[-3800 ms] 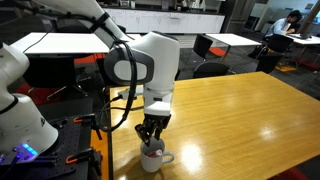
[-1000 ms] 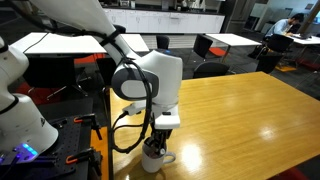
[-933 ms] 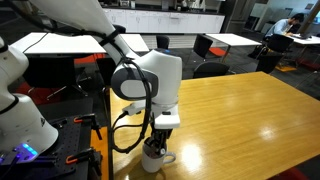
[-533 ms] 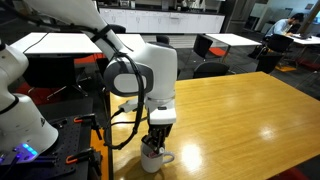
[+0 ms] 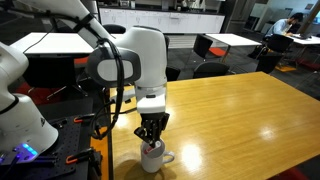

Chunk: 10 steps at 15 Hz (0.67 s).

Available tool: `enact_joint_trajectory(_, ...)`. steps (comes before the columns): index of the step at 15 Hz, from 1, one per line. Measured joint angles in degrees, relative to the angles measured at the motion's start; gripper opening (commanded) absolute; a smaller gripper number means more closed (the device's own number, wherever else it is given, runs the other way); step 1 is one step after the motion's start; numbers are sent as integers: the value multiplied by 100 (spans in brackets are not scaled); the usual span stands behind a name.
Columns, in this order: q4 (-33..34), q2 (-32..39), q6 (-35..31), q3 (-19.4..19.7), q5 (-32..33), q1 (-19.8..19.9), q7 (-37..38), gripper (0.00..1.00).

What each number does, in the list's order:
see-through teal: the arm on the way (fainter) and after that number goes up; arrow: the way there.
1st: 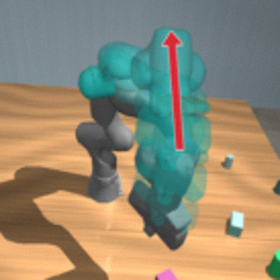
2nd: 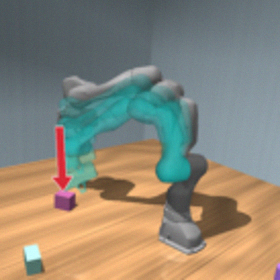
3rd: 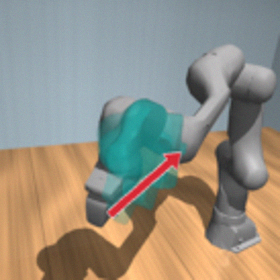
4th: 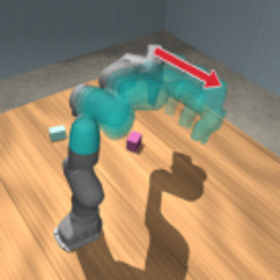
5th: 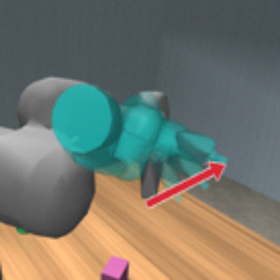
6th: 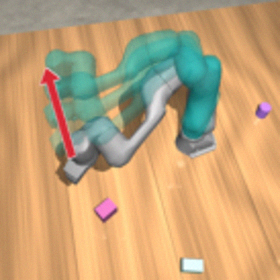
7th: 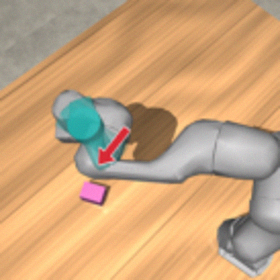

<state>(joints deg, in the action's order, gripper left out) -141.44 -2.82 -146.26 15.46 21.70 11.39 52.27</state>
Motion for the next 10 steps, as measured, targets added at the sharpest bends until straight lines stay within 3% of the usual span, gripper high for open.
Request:
enact_joint_trajectory(5, -242, -629, 0, -178, 333, 193, 453, 5)
enact_joint_trajectory(10, -424, -1174, -2, -495, 234, 362, 666, 5)
